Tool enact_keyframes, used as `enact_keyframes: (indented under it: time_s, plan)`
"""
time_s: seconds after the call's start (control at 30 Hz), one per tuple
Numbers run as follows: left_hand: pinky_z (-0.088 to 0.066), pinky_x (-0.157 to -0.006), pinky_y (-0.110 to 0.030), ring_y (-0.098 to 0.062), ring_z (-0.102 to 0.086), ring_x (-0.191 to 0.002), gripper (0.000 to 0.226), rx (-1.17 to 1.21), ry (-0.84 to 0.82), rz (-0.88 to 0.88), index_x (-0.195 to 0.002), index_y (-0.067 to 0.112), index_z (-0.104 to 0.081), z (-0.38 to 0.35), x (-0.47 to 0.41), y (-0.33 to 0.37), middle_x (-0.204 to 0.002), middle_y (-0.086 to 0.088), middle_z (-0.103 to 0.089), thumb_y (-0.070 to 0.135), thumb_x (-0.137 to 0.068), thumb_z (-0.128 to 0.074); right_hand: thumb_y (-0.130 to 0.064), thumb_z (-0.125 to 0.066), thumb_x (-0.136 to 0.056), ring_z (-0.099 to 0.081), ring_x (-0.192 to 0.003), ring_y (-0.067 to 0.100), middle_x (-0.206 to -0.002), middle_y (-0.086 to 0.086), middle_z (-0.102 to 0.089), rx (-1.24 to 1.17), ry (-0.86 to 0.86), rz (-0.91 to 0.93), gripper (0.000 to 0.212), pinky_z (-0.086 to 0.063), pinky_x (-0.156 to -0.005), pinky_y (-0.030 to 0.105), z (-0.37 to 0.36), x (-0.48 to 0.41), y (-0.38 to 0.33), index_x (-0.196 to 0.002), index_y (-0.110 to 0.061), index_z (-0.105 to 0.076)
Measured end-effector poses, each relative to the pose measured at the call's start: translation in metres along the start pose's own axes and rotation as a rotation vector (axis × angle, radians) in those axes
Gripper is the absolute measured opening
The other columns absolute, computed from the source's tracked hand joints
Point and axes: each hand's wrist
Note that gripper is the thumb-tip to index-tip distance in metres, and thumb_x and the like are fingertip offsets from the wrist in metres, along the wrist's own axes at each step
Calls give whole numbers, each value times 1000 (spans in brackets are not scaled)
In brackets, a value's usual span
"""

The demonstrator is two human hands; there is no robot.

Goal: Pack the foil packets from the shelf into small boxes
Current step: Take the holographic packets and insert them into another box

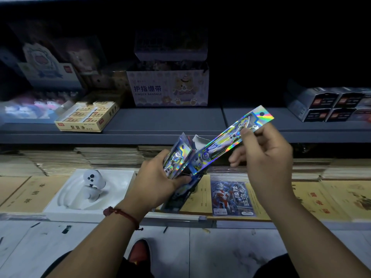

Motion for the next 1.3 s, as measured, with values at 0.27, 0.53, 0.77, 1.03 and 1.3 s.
enact_keyframes:
  time_s: [0.27, 0.53, 0.77, 1.03, 1.3]
  plan:
    - [-43, -62, -3, 7, -66, -83, 53, 34, 5, 3, -109, 31, -64, 8, 4, 5, -91, 22, -72, 40, -66, -93, -6, -58, -103, -70, -54, 30, -65, 22, -61, -70, 173, 93, 18, -61, -54, 44, 10, -8, -1, -96, 9, -53]
    - [-60, -84, -37, 1, -70, -89, 54, 94, 22, -23, -110, 37, -62, 3, 7, 6, -96, 27, -73, 42, -66, -93, -15, -71, -94, -67, -50, 18, -58, 4, -64, 250, -103, 86, 19, -59, -52, 43, -6, 5, 18, -79, -11, -60]
    - [-60, -80, -31, 3, -70, -91, 55, 134, -4, -31, -115, 36, -62, 3, 8, 9, -101, 23, -74, 38, -69, -93, -23, -77, -89, -44, -51, 14, -58, 4, -50, 349, -223, 202, 19, -38, -54, 20, -14, 10, 16, -82, -18, -60]
    - [-60, -78, -34, -1, -71, -87, 48, 124, -25, -50, -109, 33, -64, 0, 11, 11, -94, 17, -74, 33, -70, -91, -39, -72, -88, -47, -60, 9, -65, -4, -54, 251, -442, 214, 26, -37, -59, 15, -20, 18, 14, -76, -16, -75]
    - [-56, -72, -33, -2, -69, -77, 42, 80, 22, -40, -98, 27, -62, -5, 11, 13, -86, 18, -73, 33, -69, -91, -30, -67, -89, -60, -66, 33, -69, 14, -64, 226, -440, 76, 29, -47, -54, 39, -21, 20, 15, -74, -6, -70]
Point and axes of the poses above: each hand's wrist, its own x-axis away from the middle knuckle, its own z-axis out of the back of the hand, y = z × x
